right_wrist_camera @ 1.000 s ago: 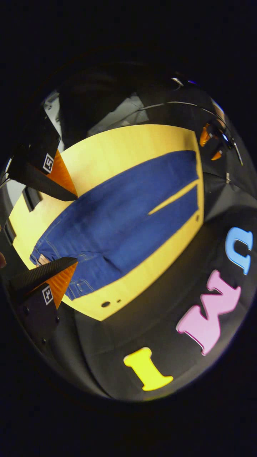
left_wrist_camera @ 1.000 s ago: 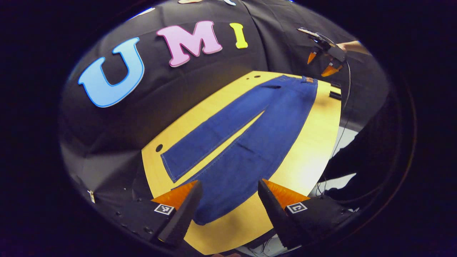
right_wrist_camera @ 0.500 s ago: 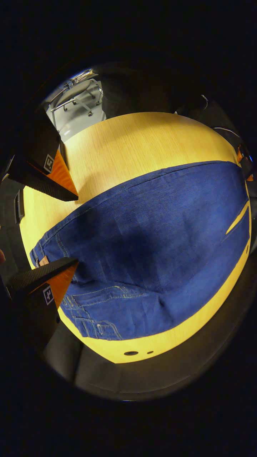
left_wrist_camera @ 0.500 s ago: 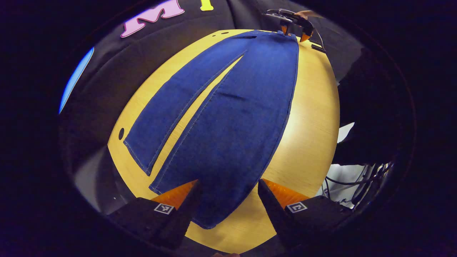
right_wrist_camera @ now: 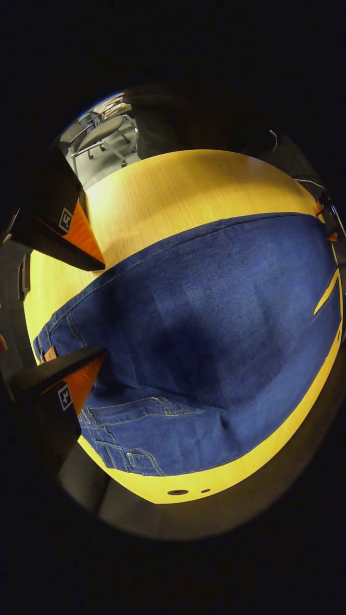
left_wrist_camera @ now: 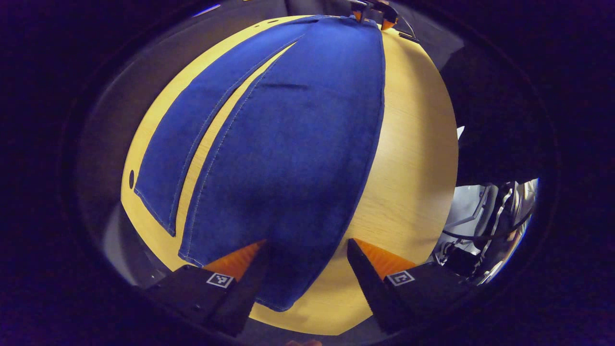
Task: Grasp the waist and the cuffs of the jeans and fold them to make the two legs overlap; first hold the waist and fold one-third of the jeans toward the cuffs, then hold the cuffs and fold the remaining one-third in the same direction to finish folding.
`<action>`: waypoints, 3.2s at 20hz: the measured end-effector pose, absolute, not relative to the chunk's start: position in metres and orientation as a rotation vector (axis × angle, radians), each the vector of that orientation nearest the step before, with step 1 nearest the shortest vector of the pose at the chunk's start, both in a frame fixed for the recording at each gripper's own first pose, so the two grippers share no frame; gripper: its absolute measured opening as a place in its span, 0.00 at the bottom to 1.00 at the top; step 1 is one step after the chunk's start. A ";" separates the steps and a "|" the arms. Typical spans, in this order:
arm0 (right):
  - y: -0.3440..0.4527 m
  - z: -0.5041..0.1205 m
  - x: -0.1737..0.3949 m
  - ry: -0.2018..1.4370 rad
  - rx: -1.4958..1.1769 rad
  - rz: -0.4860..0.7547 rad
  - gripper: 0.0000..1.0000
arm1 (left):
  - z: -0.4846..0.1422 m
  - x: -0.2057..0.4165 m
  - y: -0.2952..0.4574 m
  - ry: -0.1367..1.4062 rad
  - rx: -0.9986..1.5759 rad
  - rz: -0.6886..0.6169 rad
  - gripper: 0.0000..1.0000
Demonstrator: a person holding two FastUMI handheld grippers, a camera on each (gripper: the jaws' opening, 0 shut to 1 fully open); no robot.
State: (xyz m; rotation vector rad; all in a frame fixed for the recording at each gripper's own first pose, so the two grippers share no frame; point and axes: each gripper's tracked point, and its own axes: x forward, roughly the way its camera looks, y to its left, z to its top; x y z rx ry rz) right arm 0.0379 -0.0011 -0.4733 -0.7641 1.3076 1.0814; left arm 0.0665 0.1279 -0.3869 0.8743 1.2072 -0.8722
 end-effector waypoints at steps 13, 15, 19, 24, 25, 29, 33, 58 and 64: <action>-0.003 -0.481 0.056 1.392 -0.677 0.968 0.77 | -0.390 0.100 0.143 1.355 0.803 -0.817 0.56; -0.005 -0.483 0.068 1.406 -0.592 0.906 0.41 | -0.391 0.112 0.146 1.353 0.772 -0.764 0.31; -0.007 -0.481 0.076 1.410 -0.488 0.808 0.09 | -0.388 0.122 0.140 1.326 0.691 -0.705 0.06; -0.005 -0.463 0.079 1.364 -0.447 0.792 0.08 | -0.379 0.121 0.146 1.318 0.681 -0.678 0.06; -0.006 -0.454 0.080 1.350 -0.426 0.787 0.08 | -0.373 0.123 0.145 1.312 0.678 -0.675 0.06; -0.009 -0.422 0.102 1.289 -0.322 0.744 0.09 | -0.336 0.140 0.141 1.253 0.572 -0.642 0.06; -0.010 -0.387 0.150 1.190 -0.227 0.674 0.08 | -0.298 0.177 0.141 1.171 0.423 -0.565 0.06; -0.041 -0.383 0.358 0.958 0.390 0.061 0.98 | -0.165 0.381 0.071 0.519 -0.077 -0.196 0.96; -0.106 -0.412 0.301 1.056 0.588 -0.206 0.98 | -0.093 0.317 0.015 0.368 -0.085 -0.361 0.96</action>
